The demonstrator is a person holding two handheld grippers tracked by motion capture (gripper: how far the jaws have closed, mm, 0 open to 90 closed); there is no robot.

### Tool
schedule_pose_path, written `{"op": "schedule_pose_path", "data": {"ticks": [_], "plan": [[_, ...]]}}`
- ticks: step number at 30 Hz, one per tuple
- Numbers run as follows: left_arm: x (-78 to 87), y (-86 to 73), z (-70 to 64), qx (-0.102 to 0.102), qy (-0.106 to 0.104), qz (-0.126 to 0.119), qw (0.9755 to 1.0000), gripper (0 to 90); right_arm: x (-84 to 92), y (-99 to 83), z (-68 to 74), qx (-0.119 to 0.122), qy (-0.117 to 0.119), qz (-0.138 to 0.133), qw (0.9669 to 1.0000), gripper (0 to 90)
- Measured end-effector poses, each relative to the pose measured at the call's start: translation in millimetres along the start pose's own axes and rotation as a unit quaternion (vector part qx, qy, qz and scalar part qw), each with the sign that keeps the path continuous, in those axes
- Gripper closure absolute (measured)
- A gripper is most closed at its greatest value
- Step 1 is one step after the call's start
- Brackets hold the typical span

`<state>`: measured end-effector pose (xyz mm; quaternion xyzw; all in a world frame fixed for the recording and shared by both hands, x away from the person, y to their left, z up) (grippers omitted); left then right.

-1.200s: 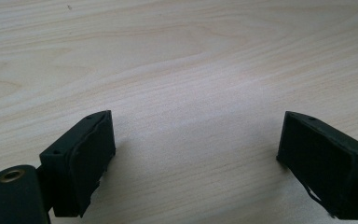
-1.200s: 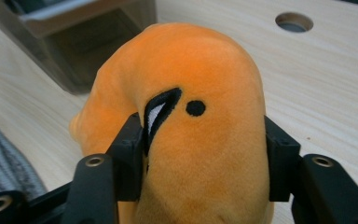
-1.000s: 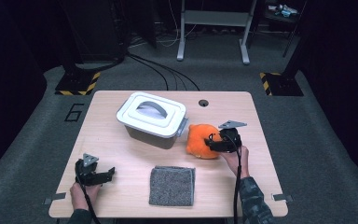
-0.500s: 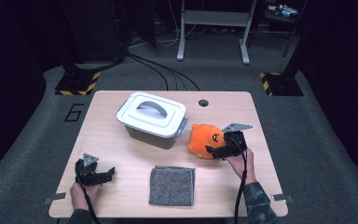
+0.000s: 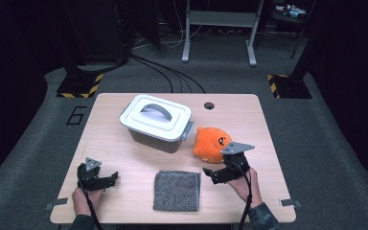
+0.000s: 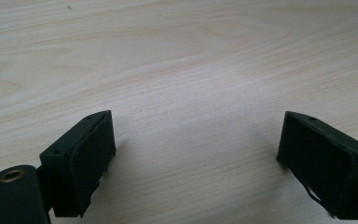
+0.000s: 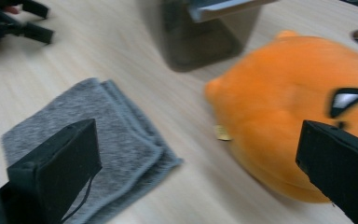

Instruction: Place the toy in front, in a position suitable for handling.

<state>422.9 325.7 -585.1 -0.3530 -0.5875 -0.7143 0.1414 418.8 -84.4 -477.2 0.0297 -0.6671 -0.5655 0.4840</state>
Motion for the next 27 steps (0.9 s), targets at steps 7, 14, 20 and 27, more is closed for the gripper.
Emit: {"op": "schedule_pose_path", "data": {"ticks": [7, 14, 20, 27], "plan": [[-0.1, 0.2, 0.1, 0.0, 0.001, -0.001, 1.0, 10.6, -21.6, -20.4, 34.4, 0.014, 0.031, 0.029, 0.999, 0.0], [-0.1, 0.2, 0.1, 0.0, 0.001, -0.001, 1.0, 10.6, -46.7, -36.5, 57.9, 0.026, 0.051, 0.062, 0.9964, 0.0], [-0.1, 0.2, 0.1, -0.001, 0.001, -0.001, 1.0, 10.6, -66.1, -42.2, 68.6, 0.048, 0.056, 0.079, 0.9941, 0.0], [-0.1, 0.2, 0.1, -0.001, 0.001, -0.001, 1.0, 10.6, -89.6, -54.4, 71.2, 0.049, 0.049, 0.108, 0.9917, 0.0]]}}
Point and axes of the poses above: each handheld gripper's, and its own axes: x roughly backward along the jaws, y roughly out of its top, z roughly to its left, the point moved 8 cm from there along -x, roughly forward along the jaws, and after that the axes turned 5 degrees about -x, right-handed, at the moved point
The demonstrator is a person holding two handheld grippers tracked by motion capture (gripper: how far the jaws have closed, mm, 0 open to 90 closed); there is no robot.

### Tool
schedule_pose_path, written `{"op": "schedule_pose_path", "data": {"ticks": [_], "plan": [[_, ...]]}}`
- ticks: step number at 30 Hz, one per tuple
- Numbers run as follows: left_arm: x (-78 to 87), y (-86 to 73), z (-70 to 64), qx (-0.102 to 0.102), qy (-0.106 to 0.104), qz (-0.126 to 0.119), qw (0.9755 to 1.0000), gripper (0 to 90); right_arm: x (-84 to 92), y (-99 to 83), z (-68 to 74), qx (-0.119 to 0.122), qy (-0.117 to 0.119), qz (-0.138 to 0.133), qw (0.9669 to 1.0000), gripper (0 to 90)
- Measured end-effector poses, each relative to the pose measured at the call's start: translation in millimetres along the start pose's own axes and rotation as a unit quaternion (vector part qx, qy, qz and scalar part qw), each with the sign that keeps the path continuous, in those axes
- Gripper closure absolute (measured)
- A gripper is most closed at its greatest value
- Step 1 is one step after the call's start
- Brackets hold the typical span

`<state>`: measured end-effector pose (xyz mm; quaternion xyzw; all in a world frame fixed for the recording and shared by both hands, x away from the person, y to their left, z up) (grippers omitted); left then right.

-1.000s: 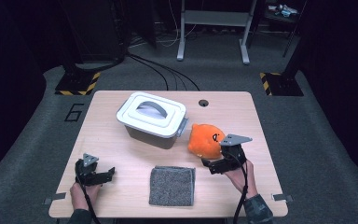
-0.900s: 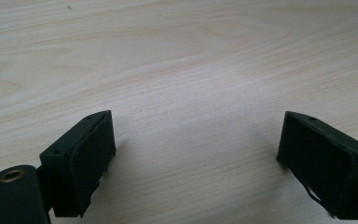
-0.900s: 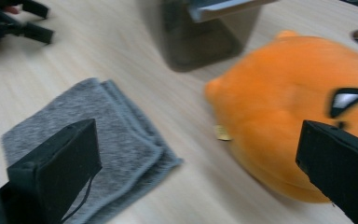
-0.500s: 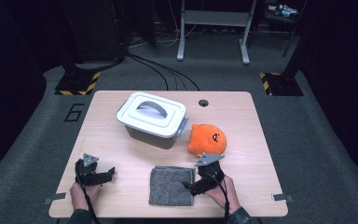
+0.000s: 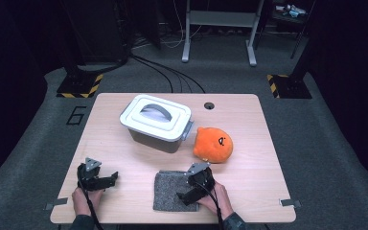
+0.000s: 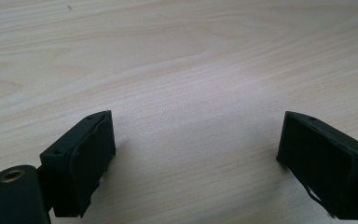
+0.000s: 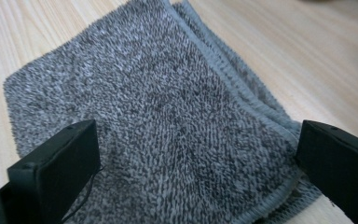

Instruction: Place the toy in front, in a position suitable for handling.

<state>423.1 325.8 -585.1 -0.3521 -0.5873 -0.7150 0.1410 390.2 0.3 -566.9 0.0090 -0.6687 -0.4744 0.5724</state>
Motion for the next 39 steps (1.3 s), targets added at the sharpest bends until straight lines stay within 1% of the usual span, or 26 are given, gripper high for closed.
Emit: {"op": "schedule_pose_path", "data": {"ticks": [1, 2, 4, 6, 7, 8, 11, 12, 13, 15, 17, 19, 20, 21, 23, 25, 26, 27, 30, 33, 35, 36, 37, 39], "plan": [[0.0, 0.0, 0.0, 0.0, 0.0, 0.0, 1.0, 10.6, -2.6, -0.4, -0.3, -0.001, 0.001, 0.001, 1.0, 0.0], [0.0, 0.0, 0.0, 0.0, 0.0, 0.0, 1.0, 10.6, -4.5, -1.7, -2.1, 0.01, -0.002, 0.006, 0.9999, 0.0], [0.0, 0.0, 0.0, 0.0, 0.0, 0.0, 1.0, 10.6, -8.7, -5.0, -3.4, 0.01, -0.006, 0.017, 0.9998, 0.0], [0.0, 0.0, 0.0, 0.0, 0.0, 0.0, 1.0, 10.6, -11.8, -7.0, -4.9, 0.01, -0.018, 0.016, 0.9997, 0.0], [0.0, 0.0, 0.0, 0.0, 0.0, 0.0, 1.0, 10.6, -12.2, -7.7, -5.9, 0.015, -0.024, 0.017, 0.9995, 0.0], [0.0, 0.0, 0.0, 0.0, 0.0, 0.0, 1.0, 10.6, -13.4, -7.8, -5.2, 0.006, -0.028, 0.014, 0.9995, 0.0], [0.0, 0.0, -0.1, 0.0, 0.0, 0.0, 1.0, 10.6, -13.6, -8.4, -5.4, 0.007, -0.027, 0.017, 0.9995, 0.0], [0.0, 0.0, -0.1, 0.0, 0.0, 0.0, 1.0, 10.6, -13.5, -8.8, -4.9, 0.002, -0.029, 0.019, 0.9994, 0.0], [0.0, 0.0, -0.1, 0.0, 0.0, 0.0, 1.0, 10.6, -13.5, -8.3, -5.6, 0.008, -0.027, 0.022, 0.9993, 0.0], [0.0, 0.0, -0.1, 0.0, 0.0, 0.0, 1.0, 10.6, -13.7, -7.6, -5.1, 0.003, -0.029, 0.028, 0.9992, 0.7], [0.0, -0.1, -0.1, 0.0, 0.0, 0.0, 1.0, 10.6, -12.1, -7.3, -6.4, 0.005, -0.031, 0.03, 0.999, 4.7], [0.0, -0.1, 0.0, 0.0, 0.0, 0.0, 1.0, 10.6, -9.5, -7.4, -7.7, 0.004, -0.032, 0.026, 0.9991, 11.1], [0.0, 0.0, -0.1, 0.0, 0.0, 0.0, 1.0, 10.6, -7.9, -7.3, -8.5, -0.002, -0.034, 0.021, 0.9992, 16.3], [0.0, 0.0, -0.1, 0.0, 0.0, 0.0, 1.0, 10.6, -5.9, -7.5, -10.2, 0.001, -0.033, 0.02, 0.9993, 20.5], [0.0, 0.0, -0.1, 0.0, 0.0, 0.0, 1.0, 10.6, -2.9, -7.8, -12.7, -0.013, -0.037, 0.01, 0.9992, 30.9], [0.0, 0.0, 0.0, 0.0, 0.0, 0.0, 1.0, 10.6, -0.3, -7.8, -15.9, -0.013, -0.036, 0.003, 0.9993, 42.1], [-0.1, 0.0, 0.0, 0.001, 0.001, 0.0, 1.0, 10.6, 0.3, -7.8, -16.2, -0.015, -0.036, -0.003, 0.9992, 46.3], [-0.1, 0.0, 0.0, 0.001, 0.001, 0.0, 1.0, 10.6, 1.2, -8.3, -16.8, -0.009, -0.033, -0.004, 0.9994, 50.4], [-0.1, 0.0, 0.0, 0.001, 0.001, 0.0, 1.0, 10.6, 2.5, -9.2, -16.0, -0.012, -0.027, -0.009, 0.9995, 61.1], [0.0, 0.0, 0.4, 0.001, 0.002, 0.0, 1.0, 10.6, 2.9, -9.2, -17.5, -0.012, -0.025, -0.017, 0.9995, 66.1], [-0.1, 0.0, 0.2, 0.001, 0.002, 0.0, 1.0, 10.6, 2.7, -9.7, -17.2, -0.019, -0.025, -0.024, 0.9992, 67.3], [0.0, 0.0, 0.4, 0.001, 0.002, 0.0, 1.0, 10.6, 2.9, -9.8, -17.9, -0.018, -0.026, -0.026, 0.9992, 67.6], [0.0, 0.0, 0.4, 0.001, 0.002, 0.0, 1.0, 10.6, 3.1, -10.2, -17.4, -0.023, -0.024, -0.025, 0.9991, 67.7], [0.0, 0.0, 0.5, 0.001, 0.002, 0.0, 1.0, 10.6, 3.4, -9.8, -18.2, -0.02, -0.023, -0.024, 0.9992, 67.8]]}}
Point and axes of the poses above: each handheld gripper's, and its own axes: x roughly backward along the jaws, y roughly out of its top, z roughly to its left, the point moved 8 cm from there along -x, roughly forward along the jaws, and after that the axes turned 5 degrees about -x, right-handed, at the moved point
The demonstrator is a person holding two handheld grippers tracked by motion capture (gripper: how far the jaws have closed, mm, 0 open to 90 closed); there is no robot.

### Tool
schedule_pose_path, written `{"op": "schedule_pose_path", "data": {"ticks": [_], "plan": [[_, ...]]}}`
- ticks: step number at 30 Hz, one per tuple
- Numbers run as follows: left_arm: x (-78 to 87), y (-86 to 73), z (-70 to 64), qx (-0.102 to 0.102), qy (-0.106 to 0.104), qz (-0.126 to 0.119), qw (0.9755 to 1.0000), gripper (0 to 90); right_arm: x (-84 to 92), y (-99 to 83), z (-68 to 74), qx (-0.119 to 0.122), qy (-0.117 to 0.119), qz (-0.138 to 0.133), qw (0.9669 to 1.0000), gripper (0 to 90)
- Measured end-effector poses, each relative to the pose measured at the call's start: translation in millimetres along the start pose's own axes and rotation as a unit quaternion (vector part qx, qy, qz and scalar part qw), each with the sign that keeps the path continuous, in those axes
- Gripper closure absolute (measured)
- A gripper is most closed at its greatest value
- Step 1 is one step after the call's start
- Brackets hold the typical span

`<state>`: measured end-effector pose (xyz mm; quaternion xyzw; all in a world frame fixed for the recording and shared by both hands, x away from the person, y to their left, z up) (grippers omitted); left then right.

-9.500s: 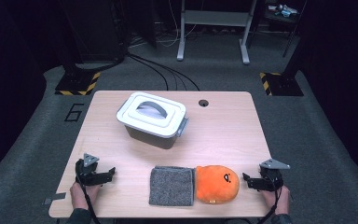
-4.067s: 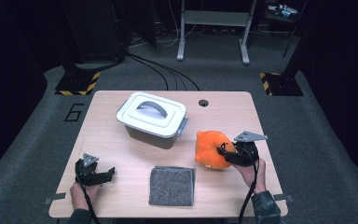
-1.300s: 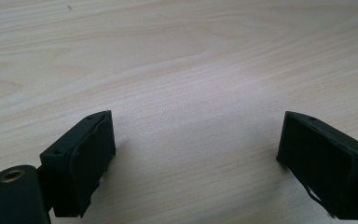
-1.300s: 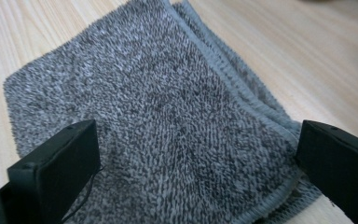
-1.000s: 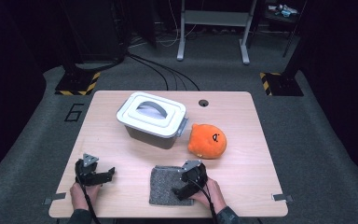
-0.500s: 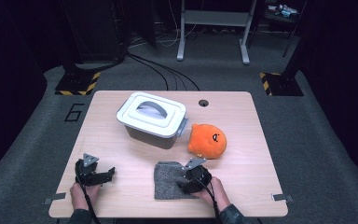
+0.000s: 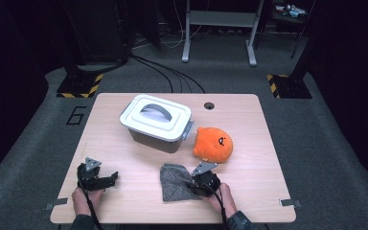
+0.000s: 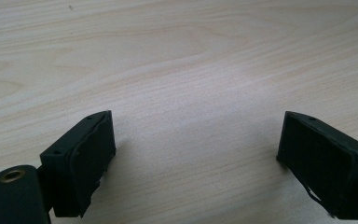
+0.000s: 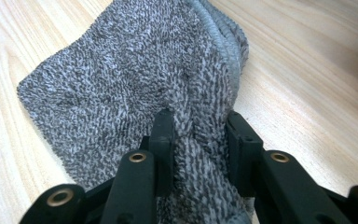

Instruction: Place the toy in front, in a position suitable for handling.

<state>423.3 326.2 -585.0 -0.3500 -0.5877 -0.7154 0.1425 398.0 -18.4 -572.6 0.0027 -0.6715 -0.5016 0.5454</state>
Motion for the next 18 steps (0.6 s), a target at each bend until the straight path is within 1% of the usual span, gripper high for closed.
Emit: {"op": "schedule_pose_path", "data": {"ticks": [1, 2, 4, 5, 6, 9, 10, 11, 13, 15, 17, 18], "plan": [[0.0, 0.0, 0.0, 0.0, 0.0, 0.0, 1.0, 10.6, -0.4, 0.4, -0.4, 0.001, 0.003, -0.004, 1.0, 67.8], [0.0, 0.0, 0.0, 0.0, 0.0, 0.0, 1.0, 10.6, 0.4, 0.2, -0.3, -0.004, 0.007, -0.002, 1.0, 67.9], [0.0, 0.0, 0.1, 0.0, 0.0, 0.0, 1.0, 10.6, 1.2, 0.4, -1.0, -0.003, 0.012, -0.007, 0.9999, 68.1], [0.0, 0.0, 0.1, 0.0, 0.0, 0.0, 1.0, 10.6, 2.6, -0.6, -0.7, -0.007, 0.014, -0.002, 0.9999, 68.3], [0.0, 0.0, 0.1, 0.0, 0.0, 0.0, 1.0, 10.7, 3.5, 0.1, -0.5, -0.007, 0.017, -0.007, 0.9998, 68.5], [0.0, 0.0, 0.1, 0.0, 0.0, 0.0, 1.0, 10.6, 9.4, 2.4, -1.6, -0.001, 0.023, -0.016, 0.9996, 68.8], [0.1, 0.0, 0.0, 0.0, 0.0, 0.0, 1.0, 10.6, 13.9, 4.2, -1.7, 0.003, 0.024, -0.023, 0.9994, 68.9], [0.1, 0.0, 0.1, 0.0, 0.0, 0.0, 1.0, 10.6, 17.1, 4.8, -1.6, -0.002, 0.024, -0.022, 0.9995, 68.9], [0.1, 0.0, 0.1, 0.0, 0.0, 0.0, 1.0, 10.7, 26.7, 8.6, -3.1, 0.002, 0.028, -0.033, 0.999, 68.9], [0.1, 0.0, 0.1, 0.0, 0.0, 0.0, 1.0, 10.6, 33.2, 10.2, -4.9, 0.0, 0.026, -0.036, 0.999, 68.9], [0.1, 0.0, 0.1, 0.0, 0.0, 0.0, 1.0, 10.7, 39.5, 11.2, -7.0, 0.005, 0.029, -0.041, 0.9987, 68.9], [0.1, 0.0, 0.1, 0.0, 0.0, 0.0, 1.0, 10.6, 42.1, 10.5, -7.6, 0.002, 0.029, -0.039, 0.9988, 68.9]]}}
Point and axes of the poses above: each handheld gripper's, and its own axes: x roughly backward along the jaws, y roughly out of its top, z roughly to its left, the point moved 8 cm from there along -x, roughly forward along the jaws, and after that the axes turned 5 degrees about -x, right-handed, at the moved point
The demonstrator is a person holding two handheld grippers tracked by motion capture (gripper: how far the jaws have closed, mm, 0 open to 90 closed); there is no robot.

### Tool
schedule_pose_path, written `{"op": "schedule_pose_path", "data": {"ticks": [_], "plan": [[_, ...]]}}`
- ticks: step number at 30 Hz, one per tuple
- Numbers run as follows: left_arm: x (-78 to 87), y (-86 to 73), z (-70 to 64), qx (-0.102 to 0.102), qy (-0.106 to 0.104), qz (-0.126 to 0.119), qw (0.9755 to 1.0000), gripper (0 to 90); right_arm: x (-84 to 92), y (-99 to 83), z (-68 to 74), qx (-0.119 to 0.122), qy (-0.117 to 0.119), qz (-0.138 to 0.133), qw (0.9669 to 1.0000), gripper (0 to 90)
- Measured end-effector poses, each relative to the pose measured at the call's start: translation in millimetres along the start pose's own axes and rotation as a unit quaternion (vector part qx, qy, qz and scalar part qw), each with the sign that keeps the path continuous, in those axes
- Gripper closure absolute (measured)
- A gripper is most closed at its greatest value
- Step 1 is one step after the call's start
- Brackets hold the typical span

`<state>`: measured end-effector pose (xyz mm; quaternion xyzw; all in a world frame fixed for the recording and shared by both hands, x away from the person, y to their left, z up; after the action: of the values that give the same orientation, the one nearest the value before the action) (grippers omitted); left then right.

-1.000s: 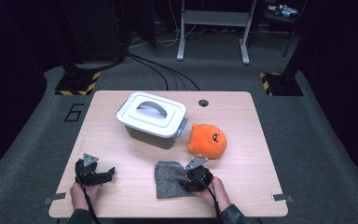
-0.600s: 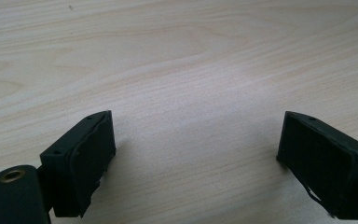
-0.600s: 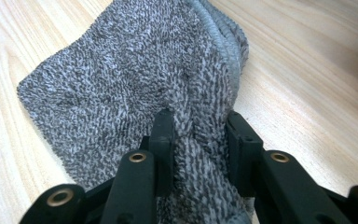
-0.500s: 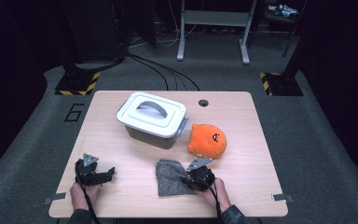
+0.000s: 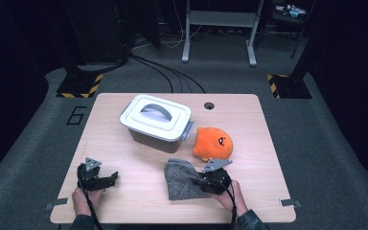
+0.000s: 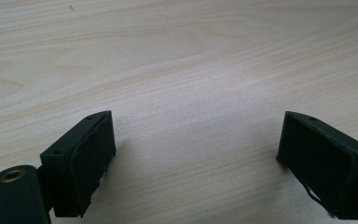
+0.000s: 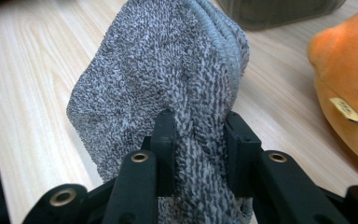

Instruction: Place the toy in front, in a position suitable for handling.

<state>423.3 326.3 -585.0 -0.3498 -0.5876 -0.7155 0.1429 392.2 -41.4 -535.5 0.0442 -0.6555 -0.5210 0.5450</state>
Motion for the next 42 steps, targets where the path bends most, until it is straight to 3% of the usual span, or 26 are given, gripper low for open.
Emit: {"op": "schedule_pose_path", "data": {"ticks": [15, 35, 37, 42], "plan": [[0.0, 0.0, 0.1, 0.0, 0.0, 0.0, 1.0, 10.7, 29.5, -13.1, -5.9, 0.012, 0.003, 0.004, 0.9999, 68.9], [-0.1, 0.0, 0.1, 0.002, 0.0, 0.0, 1.0, 10.7, 61.0, -41.4, -24.6, -0.001, -0.01, 0.011, 0.9999, 68.8], [0.0, 0.0, 0.2, 0.002, 0.001, 0.0, 1.0, 10.7, 64.6, -44.6, -26.0, -0.011, -0.008, 0.012, 0.9998, 68.8], [0.0, -0.1, 0.2, 0.002, 0.001, 0.001, 1.0, 10.7, 75.1, -50.2, -36.0, -0.012, -0.023, 0.012, 0.9996, 68.8]]}}
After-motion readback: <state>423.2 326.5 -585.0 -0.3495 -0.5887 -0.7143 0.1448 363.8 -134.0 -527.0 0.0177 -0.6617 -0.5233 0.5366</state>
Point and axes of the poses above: each handheld gripper's, and its own axes: x roughly backward along the jaws, y roughly out of its top, z roughly to its left, the point moved 8 cm from there along -x, roughly forward along the jaws, and after that the axes turned 5 degrees about -x, right-handed, at the moved point
